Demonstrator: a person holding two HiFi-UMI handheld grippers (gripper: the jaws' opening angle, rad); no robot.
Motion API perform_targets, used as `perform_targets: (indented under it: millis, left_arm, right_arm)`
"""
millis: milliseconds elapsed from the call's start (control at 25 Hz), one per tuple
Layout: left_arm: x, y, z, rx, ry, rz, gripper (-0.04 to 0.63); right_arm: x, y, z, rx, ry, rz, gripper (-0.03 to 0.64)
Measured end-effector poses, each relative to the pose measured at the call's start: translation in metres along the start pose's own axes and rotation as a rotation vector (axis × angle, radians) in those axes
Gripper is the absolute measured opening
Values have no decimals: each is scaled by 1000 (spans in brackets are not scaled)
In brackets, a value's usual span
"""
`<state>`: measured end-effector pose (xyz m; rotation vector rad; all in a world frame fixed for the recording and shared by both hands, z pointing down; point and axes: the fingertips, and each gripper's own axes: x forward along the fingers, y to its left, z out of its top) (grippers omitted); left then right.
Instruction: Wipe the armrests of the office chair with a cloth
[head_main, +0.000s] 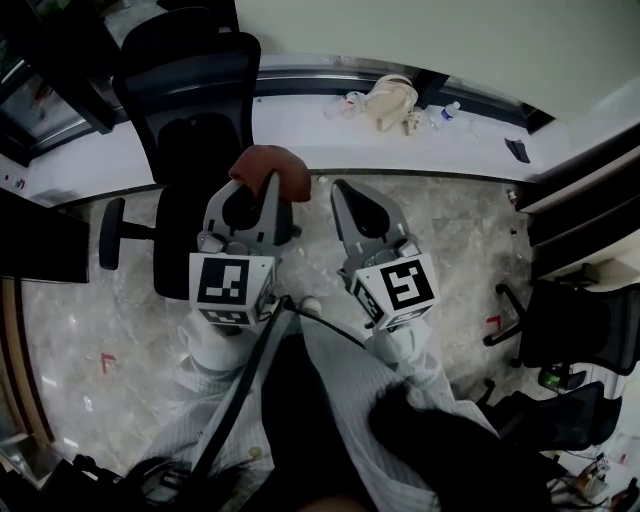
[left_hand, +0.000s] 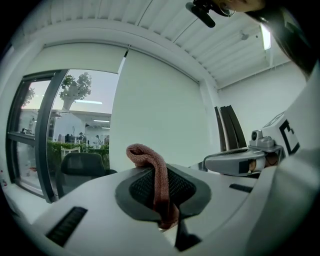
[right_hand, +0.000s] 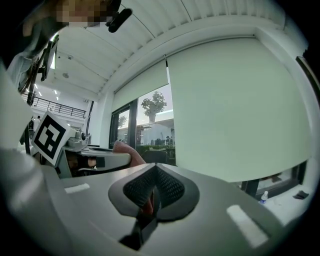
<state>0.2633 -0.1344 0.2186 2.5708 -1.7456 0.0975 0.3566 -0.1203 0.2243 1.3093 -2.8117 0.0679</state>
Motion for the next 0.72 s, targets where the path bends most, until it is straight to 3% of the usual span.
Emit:
perform_targets:
  millis: [720]
  left_arm:
    - [-3,-8,-1,0,11,-20,32]
  right_arm:
    - [-3,-4,-7,15,15,-6,0]
